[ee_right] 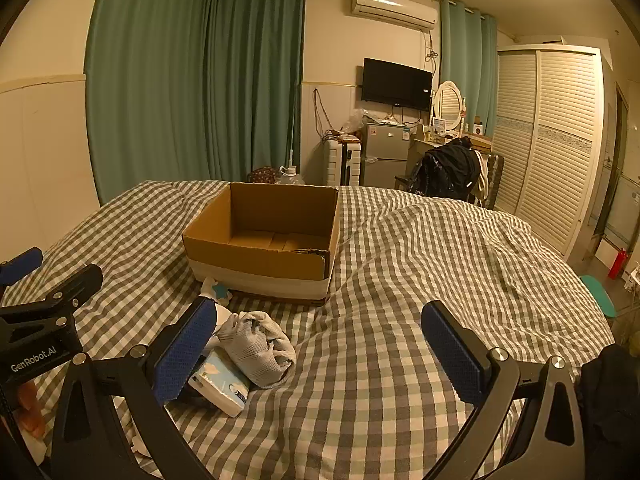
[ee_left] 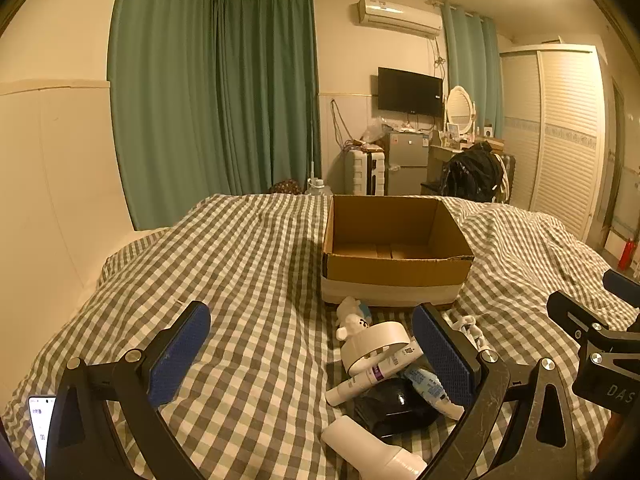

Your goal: Organize objects

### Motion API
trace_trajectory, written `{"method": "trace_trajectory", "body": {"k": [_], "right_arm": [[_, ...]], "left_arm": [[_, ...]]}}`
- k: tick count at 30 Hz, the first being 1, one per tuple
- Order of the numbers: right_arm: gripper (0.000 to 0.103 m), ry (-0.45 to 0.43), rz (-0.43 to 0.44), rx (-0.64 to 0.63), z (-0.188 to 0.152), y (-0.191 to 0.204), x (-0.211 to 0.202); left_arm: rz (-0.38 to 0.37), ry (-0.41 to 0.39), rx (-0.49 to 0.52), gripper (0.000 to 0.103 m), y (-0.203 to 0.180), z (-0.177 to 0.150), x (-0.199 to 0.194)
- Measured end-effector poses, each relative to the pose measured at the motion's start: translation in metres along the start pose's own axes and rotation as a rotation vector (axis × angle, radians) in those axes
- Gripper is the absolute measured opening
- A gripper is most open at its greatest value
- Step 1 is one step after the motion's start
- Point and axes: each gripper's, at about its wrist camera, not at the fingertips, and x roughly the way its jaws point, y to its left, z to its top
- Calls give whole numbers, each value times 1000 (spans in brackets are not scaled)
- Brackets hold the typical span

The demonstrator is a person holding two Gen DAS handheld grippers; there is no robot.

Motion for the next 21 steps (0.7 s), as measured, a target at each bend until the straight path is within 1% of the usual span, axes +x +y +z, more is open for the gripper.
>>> {"method": "trace_trajectory", "body": {"k": [21], "right_arm": [[103, 8, 16, -11, -2, 4, 0]], "left_arm": [[7, 29, 4, 103, 0, 0, 2]]}}
